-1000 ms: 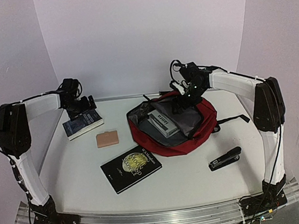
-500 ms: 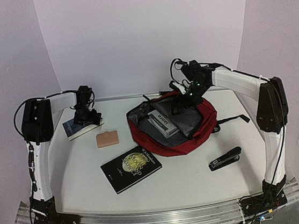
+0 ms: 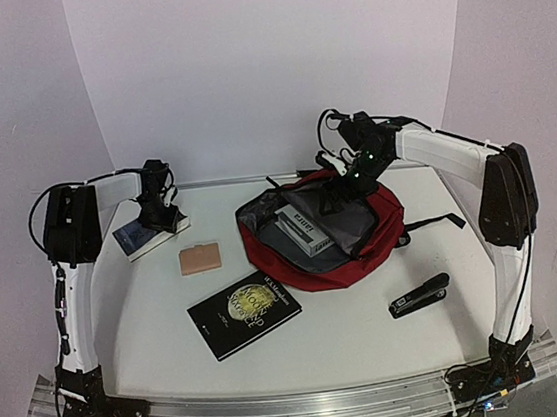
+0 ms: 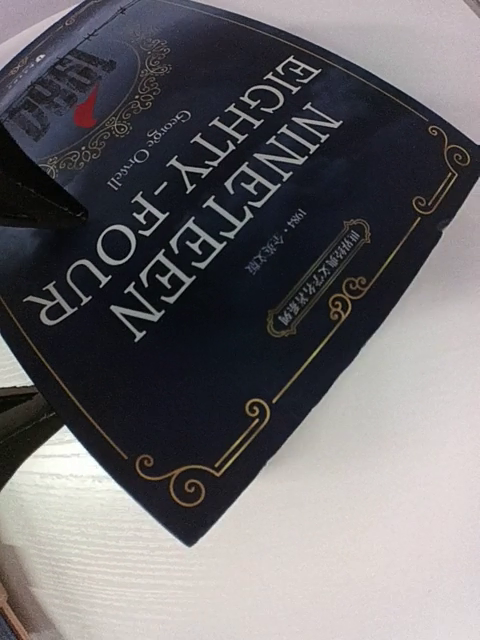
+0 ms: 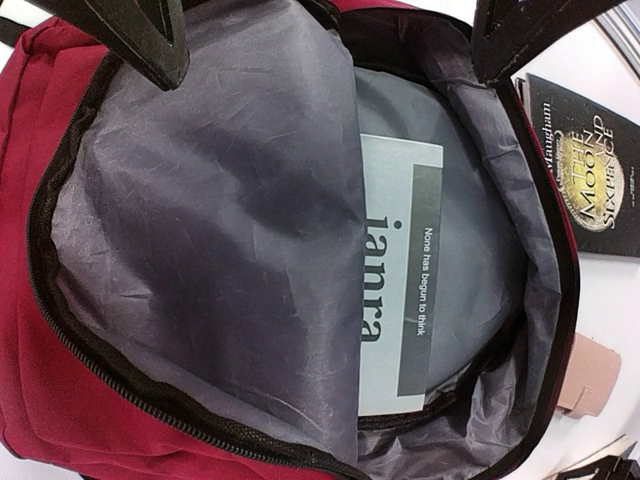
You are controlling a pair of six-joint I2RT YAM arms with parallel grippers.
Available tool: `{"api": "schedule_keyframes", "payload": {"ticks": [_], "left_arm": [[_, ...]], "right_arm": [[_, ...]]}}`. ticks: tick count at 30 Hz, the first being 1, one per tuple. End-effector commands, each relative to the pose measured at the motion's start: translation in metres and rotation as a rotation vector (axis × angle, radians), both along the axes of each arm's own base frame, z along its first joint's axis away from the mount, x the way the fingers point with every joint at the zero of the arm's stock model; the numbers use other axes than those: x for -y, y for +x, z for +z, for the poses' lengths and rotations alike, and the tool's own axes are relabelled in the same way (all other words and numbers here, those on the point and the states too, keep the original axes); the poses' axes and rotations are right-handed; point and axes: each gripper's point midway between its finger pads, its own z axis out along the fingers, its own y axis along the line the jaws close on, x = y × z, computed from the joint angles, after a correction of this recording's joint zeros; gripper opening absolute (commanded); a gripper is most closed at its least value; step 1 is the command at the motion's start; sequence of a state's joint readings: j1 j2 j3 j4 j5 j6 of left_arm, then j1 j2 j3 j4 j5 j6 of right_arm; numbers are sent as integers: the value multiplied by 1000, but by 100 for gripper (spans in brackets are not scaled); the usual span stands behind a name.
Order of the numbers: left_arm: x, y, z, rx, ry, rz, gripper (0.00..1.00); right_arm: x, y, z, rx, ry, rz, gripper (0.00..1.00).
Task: Pack the student bag
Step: Pick up the book from the center of the board.
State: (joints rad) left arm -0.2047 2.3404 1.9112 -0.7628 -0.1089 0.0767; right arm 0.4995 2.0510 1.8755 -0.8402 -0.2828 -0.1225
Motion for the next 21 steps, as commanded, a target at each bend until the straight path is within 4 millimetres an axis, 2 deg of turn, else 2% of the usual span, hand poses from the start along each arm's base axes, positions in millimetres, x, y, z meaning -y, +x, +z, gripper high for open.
{"api": "schedule_keyframes", "payload": {"ticks": [1,3,6,7,12,21], "left_arm": [[-5,-14,-8,-51,-71,26,38],[-4,-16,-6,-50,-91,34,27],[-2,-17,-2,-43,-113,48,4],[-2,-17,1,-35,-118,54,0],[-1,-14,27,24,-149,94,0],[-5,-16,94,160,-178,125,0]], "right_arm": [[-2,0,34,46,48,-1,98],[-2,0,36,45,53,0,98],[-3,0,38,43,59,0,98],[-3,0,39,42,61,0,98],[-7,-2,43,35,86,4,98],[-17,-3,56,26,146,19,98]]}}
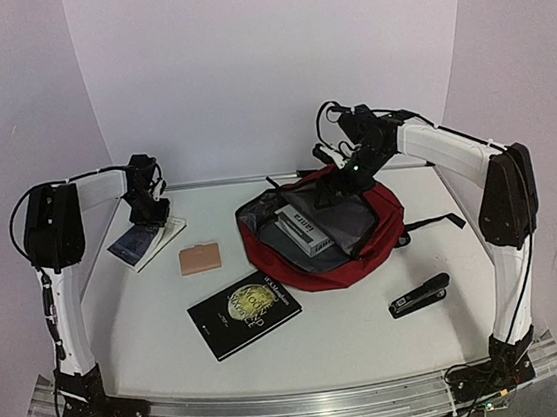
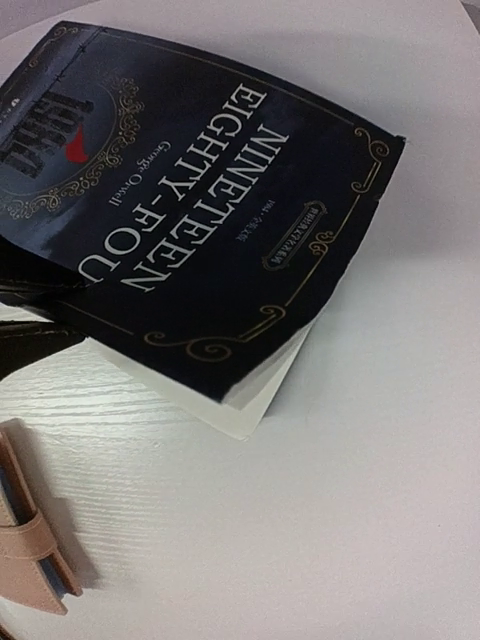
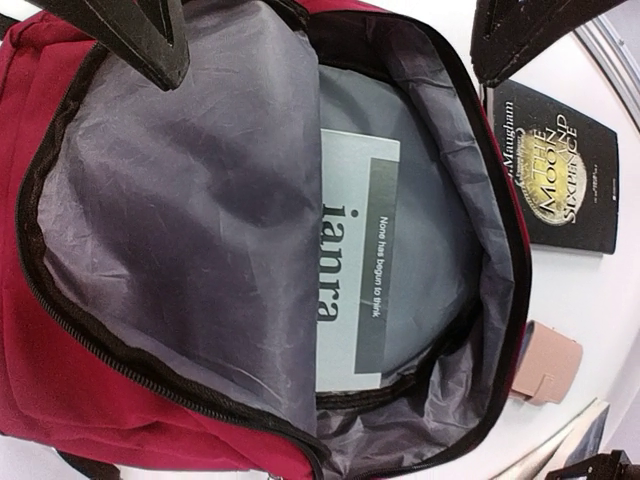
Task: Pack the student bag
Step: Pick up the book from the center of the board.
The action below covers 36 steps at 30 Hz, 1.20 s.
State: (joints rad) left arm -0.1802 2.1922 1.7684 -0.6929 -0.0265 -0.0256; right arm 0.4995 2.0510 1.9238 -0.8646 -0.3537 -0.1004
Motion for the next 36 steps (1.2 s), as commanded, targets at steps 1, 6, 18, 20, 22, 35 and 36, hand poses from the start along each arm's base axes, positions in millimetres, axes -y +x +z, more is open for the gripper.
{"api": "schedule_keyframes", "payload": {"ticks": [1,6,18,20,22,35,36], "left_arm": [[-4,-3,67,117,-45,49,0],[-9,-3,96,189,-32,68,0],[-9,-8,178,341,-67,78,0],[-9,-11,194,372,-69,80,0],[-6,-15,212,403,-91,74,0],[28,-56,308,544,-251,-16,0],[31,-60,316,553,-272,-25,0]], "right_arm": [[-7,-1,40,42,82,7,98],[-11,-3,45,34,111,13,98],[-17,-7,49,9,154,24,98],[-18,-6,50,8,160,23,98],[-19,-6,51,6,165,24,98],[-37,-12,58,-51,267,61,98],[-39,-12,59,-57,280,58,98]]}}
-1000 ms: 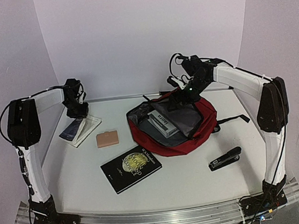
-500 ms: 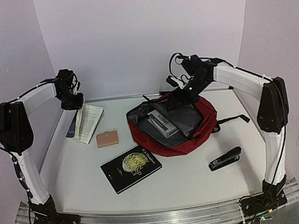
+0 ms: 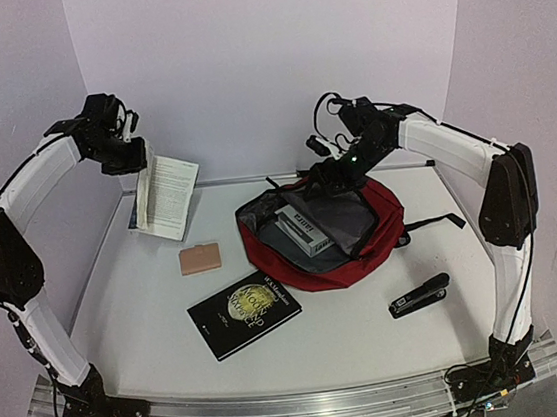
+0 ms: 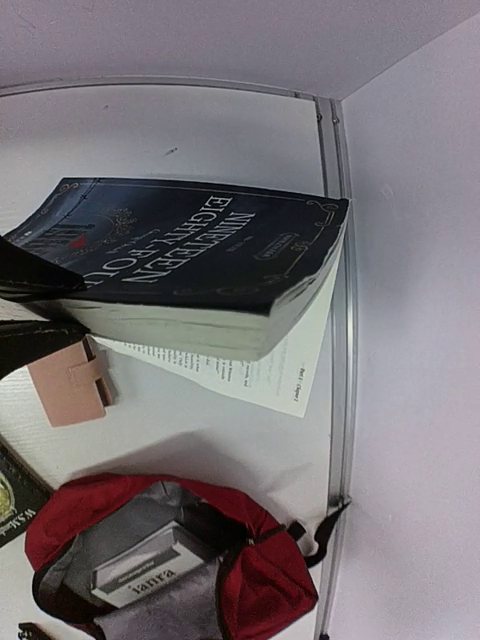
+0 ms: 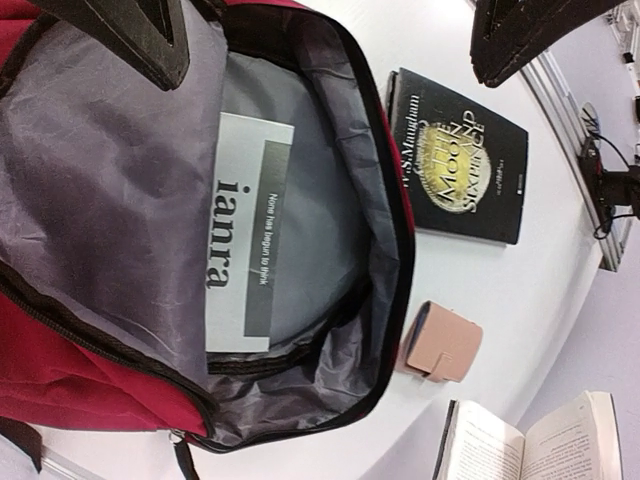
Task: Pack the student bag
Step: Pick up the book from the center of the board.
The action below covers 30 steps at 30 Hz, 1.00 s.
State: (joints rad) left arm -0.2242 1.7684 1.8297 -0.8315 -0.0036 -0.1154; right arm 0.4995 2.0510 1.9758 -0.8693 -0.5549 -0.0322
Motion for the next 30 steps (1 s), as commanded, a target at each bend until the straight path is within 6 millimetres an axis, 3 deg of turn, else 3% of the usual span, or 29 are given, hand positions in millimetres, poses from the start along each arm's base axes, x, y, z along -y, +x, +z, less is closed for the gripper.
{"api": "schedule_keyframes", "payload": {"ticks": [1,8,13,17,23,27,30], "left_arm": [[16,-19,107,240,-144,-54,0],[49,-51,143,270,-356,-184,0],[80,-77,140,224,-520,-301,0],[97,-96,141,204,-619,-371,0],[123,-123,127,131,-733,-437,0],[143,-134,96,47,-787,-457,0],[151,-135,75,2,-813,-449,0]], "right_arm": [[-12,2,31,6,106,-3,98],[-36,9,41,-48,253,-3,98],[-59,12,56,-103,433,-13,98],[-75,8,56,-120,570,-21,98],[-109,-21,41,-152,655,59,98],[-135,-44,38,-191,773,111,98],[-148,-55,25,-235,812,126,98]]}}
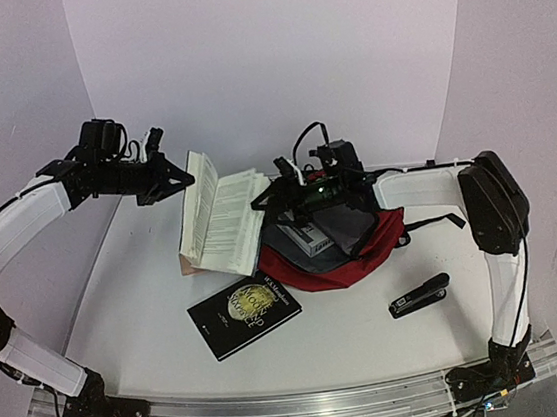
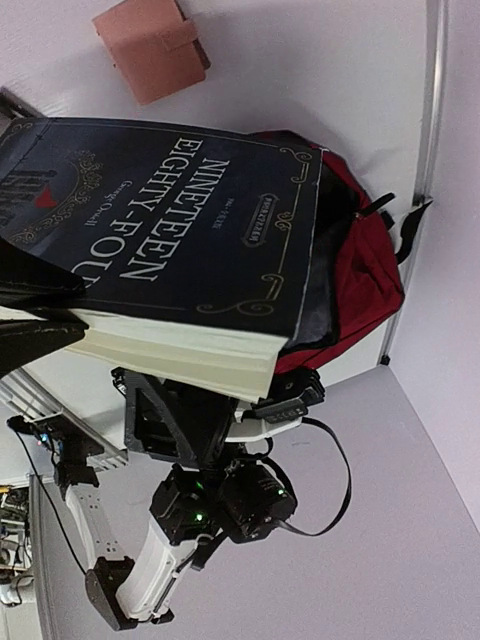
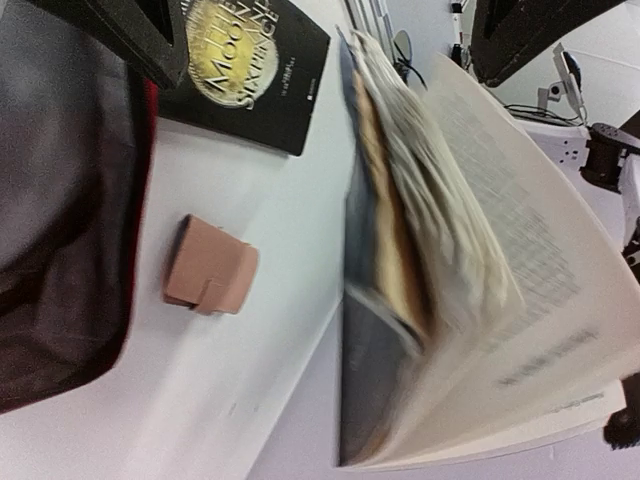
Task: Pack the student bag
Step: Pick up the book from the center of the board.
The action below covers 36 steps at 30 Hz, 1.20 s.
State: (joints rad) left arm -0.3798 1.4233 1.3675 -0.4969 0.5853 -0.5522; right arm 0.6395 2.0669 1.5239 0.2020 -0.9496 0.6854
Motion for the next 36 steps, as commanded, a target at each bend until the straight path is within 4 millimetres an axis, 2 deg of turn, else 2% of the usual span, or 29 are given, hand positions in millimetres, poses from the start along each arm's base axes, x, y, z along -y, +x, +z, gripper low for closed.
{"api": "schedule_keyframes", "payload": {"ticks": [1,7,17,18,20,24,26,28,31,36], "left_arm": [[20,-8,34,102,-160,-52,0],[39,-9,-20,-1,-183,-71,0],[84,-4,-91,-131,-195,-135,0],[89,-4,-95,-142,-195,-145,2],[98,-3,-106,-169,-194,-166,13],[108,0,-120,-212,-216,-179,44],[110,2,-124,-226,-226,-180,52],[113,2,-125,-233,-241,-189,56],[114,1,-123,-237,-251,-187,56],[103,1,-106,-184,-232,-131,54]], "right_arm": [[-26,-15,17,7,184,57,98],[-34,-35,-11,-66,208,86,98],[-21,-57,-40,-91,158,91,98],[-21,-57,-41,-92,156,91,98],[-20,-59,-44,-94,152,92,98],[-18,-61,-47,-99,148,92,98],[-17,-60,-48,-100,143,85,98],[-17,-59,-51,-103,135,71,98],[-17,-52,-57,-110,112,28,97],[-14,-39,-74,-127,27,-50,78]]}}
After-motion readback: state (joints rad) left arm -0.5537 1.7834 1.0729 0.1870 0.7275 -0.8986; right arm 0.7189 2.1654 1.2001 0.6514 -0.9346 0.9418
